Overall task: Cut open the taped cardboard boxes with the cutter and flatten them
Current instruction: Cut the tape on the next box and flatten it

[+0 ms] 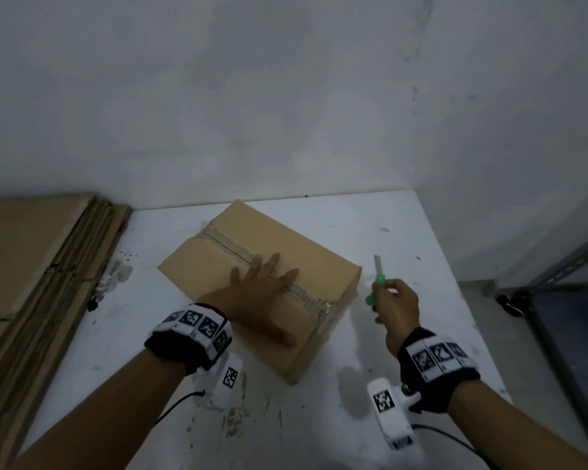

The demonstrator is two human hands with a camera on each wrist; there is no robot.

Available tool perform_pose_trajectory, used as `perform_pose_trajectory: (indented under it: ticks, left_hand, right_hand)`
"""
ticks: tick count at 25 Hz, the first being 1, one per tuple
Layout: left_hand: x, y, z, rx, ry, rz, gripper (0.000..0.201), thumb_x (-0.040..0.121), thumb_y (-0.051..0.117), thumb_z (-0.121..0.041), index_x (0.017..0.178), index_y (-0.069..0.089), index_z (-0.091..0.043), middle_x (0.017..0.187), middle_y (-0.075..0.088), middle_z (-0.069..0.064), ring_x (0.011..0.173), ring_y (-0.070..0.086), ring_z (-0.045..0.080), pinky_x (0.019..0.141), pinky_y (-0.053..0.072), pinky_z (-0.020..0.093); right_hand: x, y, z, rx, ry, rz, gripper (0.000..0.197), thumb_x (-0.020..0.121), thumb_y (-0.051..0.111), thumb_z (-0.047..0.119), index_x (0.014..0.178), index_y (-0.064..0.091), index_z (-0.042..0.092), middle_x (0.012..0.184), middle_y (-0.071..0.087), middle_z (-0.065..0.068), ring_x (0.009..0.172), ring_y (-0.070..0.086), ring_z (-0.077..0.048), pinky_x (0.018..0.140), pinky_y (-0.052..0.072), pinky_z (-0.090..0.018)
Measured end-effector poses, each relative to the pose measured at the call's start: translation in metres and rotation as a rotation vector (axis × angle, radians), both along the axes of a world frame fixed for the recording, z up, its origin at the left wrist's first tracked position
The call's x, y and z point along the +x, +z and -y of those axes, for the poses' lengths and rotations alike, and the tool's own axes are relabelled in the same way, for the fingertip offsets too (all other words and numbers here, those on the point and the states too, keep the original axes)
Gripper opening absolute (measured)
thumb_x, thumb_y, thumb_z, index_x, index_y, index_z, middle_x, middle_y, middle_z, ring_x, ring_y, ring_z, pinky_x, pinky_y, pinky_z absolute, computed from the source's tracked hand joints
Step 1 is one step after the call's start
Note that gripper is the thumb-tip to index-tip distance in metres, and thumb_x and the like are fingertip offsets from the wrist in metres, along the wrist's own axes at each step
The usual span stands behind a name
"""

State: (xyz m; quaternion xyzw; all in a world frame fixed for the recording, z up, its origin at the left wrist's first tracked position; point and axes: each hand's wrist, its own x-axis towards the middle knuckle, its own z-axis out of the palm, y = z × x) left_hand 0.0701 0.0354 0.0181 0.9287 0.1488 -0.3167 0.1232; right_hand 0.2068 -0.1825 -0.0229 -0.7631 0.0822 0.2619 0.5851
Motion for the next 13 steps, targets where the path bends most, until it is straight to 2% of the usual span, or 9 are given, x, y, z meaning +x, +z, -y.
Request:
perform_pose_trajectory:
  ticks: [2,4,6,9,13]
  left_hand:
    - [0.007,-0.012,0.005,-0.017,0.025,0.043,0.134,0.056,0.064,-0.089,0.150,-0.021,-0.048,0.156,-0.040,-0.008,0.144,-0.036,0.031,0.112,-0.013,0.070]
    - [0.016,-0.020,0.008,-0.012,0.055,0.094,0.130,0.052,0.053,-0.095,0.152,-0.015,-0.048,0.158,-0.037,-0.008,0.145,-0.035,0.031,0.112,-0.013,0.071]
    - [0.022,-0.025,0.007,-0.008,0.079,0.175,0.130,0.045,0.046,-0.099,0.153,-0.006,-0.049,0.160,-0.031,-0.010,0.147,-0.031,0.028,0.112,-0.012,0.071]
    - [0.030,-0.029,0.004,-0.045,0.095,0.256,0.125,0.041,0.057,-0.096,0.148,0.011,-0.052,0.164,-0.020,-0.014,0.149,-0.026,0.023,0.112,-0.011,0.070]
    - [0.032,-0.028,0.002,-0.082,0.111,0.295,0.108,0.041,0.067,-0.090,0.133,0.026,-0.051,0.165,-0.013,-0.012,0.151,-0.020,0.022,0.111,-0.008,0.072]
  right_hand:
    - [-0.016,-0.002,0.011,0.051,0.120,-0.113,0.014,0.099,0.058,0.017,0.091,0.062,0.007,0.084,0.068,-0.016,0.061,0.059,-0.026,0.052,0.047,-0.031]
    - [-0.023,0.001,0.011,0.081,0.179,-0.153,0.015,0.100,0.057,0.014,0.092,0.061,0.002,0.080,0.066,-0.017,0.057,0.059,-0.027,0.049,0.049,-0.031]
    - [-0.024,0.004,0.004,0.116,0.204,-0.149,0.016,0.101,0.055,0.013,0.090,0.060,0.003,0.079,0.065,-0.017,0.056,0.058,-0.028,0.051,0.051,-0.034]
    - [-0.023,0.006,-0.004,0.119,0.226,-0.137,0.017,0.101,0.052,0.012,0.089,0.060,0.004,0.078,0.065,-0.016,0.053,0.058,-0.027,0.056,0.053,-0.037]
    - [-0.024,0.010,-0.012,0.108,0.279,-0.131,0.017,0.101,0.050,0.008,0.089,0.061,0.002,0.073,0.062,-0.018,0.049,0.055,-0.026,0.055,0.051,-0.037]
